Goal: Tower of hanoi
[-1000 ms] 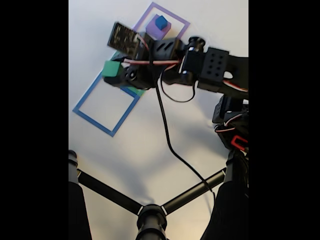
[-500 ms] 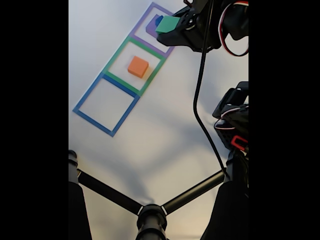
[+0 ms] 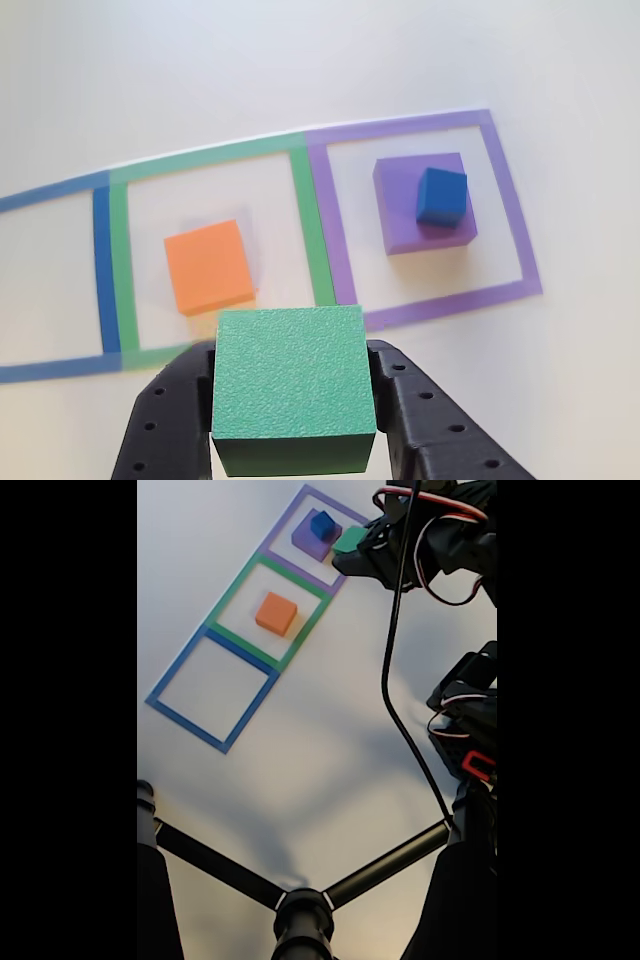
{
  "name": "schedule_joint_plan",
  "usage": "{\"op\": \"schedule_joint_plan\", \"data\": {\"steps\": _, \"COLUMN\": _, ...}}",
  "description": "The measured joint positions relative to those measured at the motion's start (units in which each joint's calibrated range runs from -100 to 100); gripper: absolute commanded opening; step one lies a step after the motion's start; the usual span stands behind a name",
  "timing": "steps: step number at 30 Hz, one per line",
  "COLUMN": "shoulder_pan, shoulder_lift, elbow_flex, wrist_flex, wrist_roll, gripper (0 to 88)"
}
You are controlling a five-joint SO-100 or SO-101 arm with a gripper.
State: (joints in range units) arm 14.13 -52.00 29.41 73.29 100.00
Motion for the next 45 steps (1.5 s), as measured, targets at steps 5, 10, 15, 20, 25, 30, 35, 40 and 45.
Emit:
{"op": "schedule_joint_plan", "data": {"steps": 5, "shoulder_pan": 1.10, "shoulder_lift": -4.29, "elbow_flex": 21.32, "wrist_flex": -18.74, "wrist_roll": 0.00, "gripper": 3.3}}
{"op": "schedule_joint_plan", "data": {"steps": 10, "shoulder_pan": 1.00, "shoulder_lift": -4.79, "elbow_flex": 37.83, "wrist_flex": -37.32, "wrist_roll": 0.00, "gripper": 3.3}}
{"op": "schedule_joint_plan", "data": {"steps": 15, "shoulder_pan": -1.70, "shoulder_lift": -1.51, "elbow_flex": 48.32, "wrist_flex": -56.30, "wrist_roll": 0.00, "gripper": 3.3}}
{"op": "schedule_joint_plan", "data": {"steps": 20, "shoulder_pan": -3.89, "shoulder_lift": 8.83, "elbow_flex": 51.42, "wrist_flex": -73.60, "wrist_roll": -0.38, "gripper": 3.4}}
{"op": "schedule_joint_plan", "data": {"steps": 25, "shoulder_pan": -5.89, "shoulder_lift": 20.60, "elbow_flex": 52.02, "wrist_flex": -88.28, "wrist_roll": 0.00, "gripper": 3.4}}
{"op": "schedule_joint_plan", "data": {"steps": 30, "shoulder_pan": -7.69, "shoulder_lift": 30.10, "elbow_flex": 52.45, "wrist_flex": -99.20, "wrist_roll": -0.38, "gripper": 3.4}}
{"op": "schedule_joint_plan", "data": {"steps": 35, "shoulder_pan": -9.29, "shoulder_lift": 36.91, "elbow_flex": 52.45, "wrist_flex": -107.02, "wrist_roll": -0.38, "gripper": 3.4}}
{"op": "schedule_joint_plan", "data": {"steps": 40, "shoulder_pan": -10.18, "shoulder_lift": 43.72, "elbow_flex": 52.45, "wrist_flex": -113.40, "wrist_roll": -0.38, "gripper": 3.4}}
{"op": "schedule_joint_plan", "data": {"steps": 45, "shoulder_pan": -10.48, "shoulder_lift": 48.26, "elbow_flex": 51.93, "wrist_flex": -117.62, "wrist_roll": -0.38, "gripper": 3.4}}
